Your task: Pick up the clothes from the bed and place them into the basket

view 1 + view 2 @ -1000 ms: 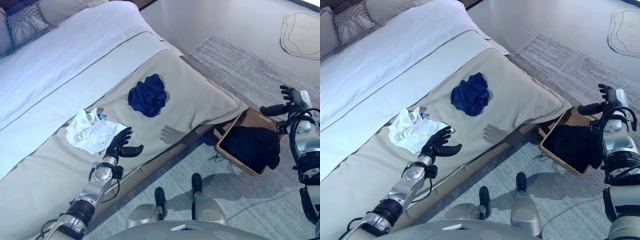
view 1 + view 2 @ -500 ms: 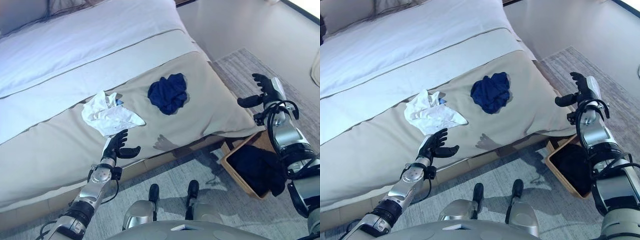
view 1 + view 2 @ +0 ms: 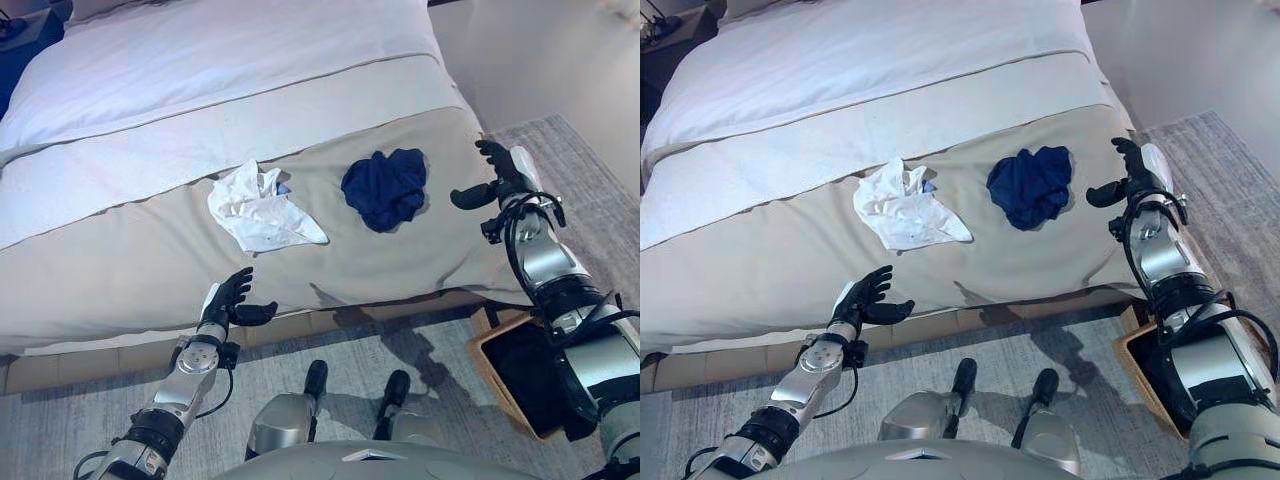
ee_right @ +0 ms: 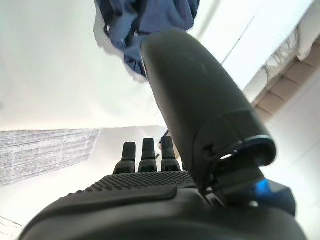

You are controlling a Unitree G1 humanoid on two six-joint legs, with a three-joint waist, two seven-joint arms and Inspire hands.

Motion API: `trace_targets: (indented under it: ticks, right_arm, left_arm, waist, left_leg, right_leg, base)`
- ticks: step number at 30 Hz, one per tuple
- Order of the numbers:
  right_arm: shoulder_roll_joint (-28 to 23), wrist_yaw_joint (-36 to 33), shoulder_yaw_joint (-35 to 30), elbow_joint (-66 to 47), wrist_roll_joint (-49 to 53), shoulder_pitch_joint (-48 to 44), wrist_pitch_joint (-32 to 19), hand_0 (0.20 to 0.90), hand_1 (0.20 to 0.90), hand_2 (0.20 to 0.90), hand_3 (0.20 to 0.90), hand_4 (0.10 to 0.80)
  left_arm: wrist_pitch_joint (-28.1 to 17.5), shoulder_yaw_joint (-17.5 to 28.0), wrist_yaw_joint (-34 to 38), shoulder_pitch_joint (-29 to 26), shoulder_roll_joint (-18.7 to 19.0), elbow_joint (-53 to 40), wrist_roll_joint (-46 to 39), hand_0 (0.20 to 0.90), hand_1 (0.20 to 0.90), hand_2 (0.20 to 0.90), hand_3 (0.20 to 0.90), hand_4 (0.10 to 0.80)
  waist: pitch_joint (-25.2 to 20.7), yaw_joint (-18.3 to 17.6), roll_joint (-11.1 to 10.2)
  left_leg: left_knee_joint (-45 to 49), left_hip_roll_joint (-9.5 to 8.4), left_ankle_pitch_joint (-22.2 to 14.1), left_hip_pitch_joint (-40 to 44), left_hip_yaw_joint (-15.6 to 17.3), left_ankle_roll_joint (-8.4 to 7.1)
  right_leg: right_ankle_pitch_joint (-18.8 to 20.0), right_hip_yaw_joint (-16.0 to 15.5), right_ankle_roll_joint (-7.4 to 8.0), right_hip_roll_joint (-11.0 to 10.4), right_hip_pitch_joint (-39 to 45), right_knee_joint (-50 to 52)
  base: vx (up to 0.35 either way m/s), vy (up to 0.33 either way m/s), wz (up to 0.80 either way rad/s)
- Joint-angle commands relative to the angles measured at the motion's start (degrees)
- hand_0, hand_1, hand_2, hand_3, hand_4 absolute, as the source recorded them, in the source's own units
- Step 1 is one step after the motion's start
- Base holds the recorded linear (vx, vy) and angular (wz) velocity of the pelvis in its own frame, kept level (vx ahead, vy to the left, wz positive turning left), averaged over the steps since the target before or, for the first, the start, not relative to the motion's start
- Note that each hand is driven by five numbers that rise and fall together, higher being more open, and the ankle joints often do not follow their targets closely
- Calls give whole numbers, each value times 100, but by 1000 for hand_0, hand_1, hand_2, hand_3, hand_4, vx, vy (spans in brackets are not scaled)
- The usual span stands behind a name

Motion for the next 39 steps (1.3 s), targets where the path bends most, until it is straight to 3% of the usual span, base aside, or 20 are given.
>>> trace_targets:
  ticks: [1, 4, 8, 15, 18, 25, 26, 27, 28, 39]
  right_arm:
    - [-243, -537, 257, 94, -219, -1161, -286, 900, 900, 900, 900, 800]
    - [-271, -535, 323, 276, -315, -1475, -236, 900, 900, 900, 900, 800]
    - [-439, -686, 615, 788, -285, -2264, -263, 900, 900, 900, 900, 800]
    - [-687, -1028, 886, 783, -92, -2753, -36, 900, 900, 900, 900, 800]
    - [-687, -1261, 970, 823, -117, -3013, 74, 900, 900, 900, 900, 800]
    - [-724, -1420, 974, 654, -213, -3256, 366, 900, 900, 900, 900, 800]
    - [-750, -1434, 1009, 638, -222, -3299, 414, 900, 900, 900, 900, 800]
    - [-767, -1435, 1003, 629, -232, -3337, 424, 900, 900, 900, 900, 800]
    - [-838, -1431, 1021, 624, -261, -3392, 473, 900, 900, 900, 900, 800]
    - [-1090, -1638, 993, 793, 284, -3865, 791, 900, 900, 900, 900, 800]
  left_arm:
    - [-733, -137, 32, -300, 652, -713, 97, 900, 900, 900, 900, 800]
    - [-786, -152, 104, -571, 657, -712, 23, 900, 900, 900, 900, 800]
    - [-1070, -289, 318, -972, 515, -869, -44, 900, 900, 900, 900, 800]
    - [-1510, -404, 379, -1018, 604, -1290, 44, 900, 900, 900, 900, 800]
    - [-1627, -438, 433, -1056, 613, -1451, -41, 900, 900, 900, 900, 800]
    - [-1577, -472, 517, -965, 636, -1823, -63, 900, 900, 900, 900, 800]
    - [-1600, -478, 522, -907, 638, -1872, -76, 900, 900, 900, 900, 800]
    - [-1601, -467, 522, -929, 644, -1891, -76, 900, 900, 900, 900, 800]
    - [-1645, -462, 512, -840, 680, -2002, -94, 900, 900, 900, 900, 800]
    - [-1817, -262, 544, -525, 856, -2681, -220, 900, 900, 900, 900, 800]
  waist:
    - [110, 0, -225]
    - [331, 16, -188]
    - [715, 144, -59]
    - [1123, 247, 151]
    - [1304, 318, 218]
    - [1304, 461, 244]
    - [1304, 484, 251]
    - [1304, 486, 261]
    - [1304, 516, 279]
    - [1304, 708, 432]
  left_leg:
    - [844, -90, -611, -342, 547, 293]
    - [969, -148, -629, -560, 549, 306]
    - [1071, -215, -516, -1064, 503, 222]
    - [1592, -383, -514, -1698, 378, 232]
    - [2133, -527, -686, -2125, 387, 297]
    - [3361, -678, -1156, -3241, 520, 391]
    - [3592, -684, -1388, -3324, 553, 387]
    - [3566, -685, -1230, -3447, 557, 402]
    - [3870, -697, -1479, -3595, 593, 412]
    - [4936, -783, -1727, -4705, 621, 510]
  right_leg:
    - [-525, 891, 69, -94, -528, 1285]
    - [-457, 937, 26, -90, -598, 1132]
    - [-459, 733, -74, -40, -801, 1013]
    - [-746, 468, -196, -139, -1468, 1818]
    - [-990, 392, -251, -235, -1901, 2444]
    - [-1468, 281, -396, -441, -2915, 3791]
    - [-1691, 334, -371, -452, -2996, 4046]
    - [-1547, 280, -421, -466, -3100, 4007]
    - [-1794, 345, -403, -471, -3253, 4354]
    - [-2193, 385, -537, -490, -4324, 5519]
  base:
    - [-80, -43, 32]
    - [-100, -26, 32]
    - [-151, -45, 13]
    - [-59, -15, 15]
    - [-46, -8, 23]
    - [-1, -6, 31]
    - [-2, -7, 18]
    - [73, -45, 14]
    - [-3, -22, 10]
    - [0, -23, 4]
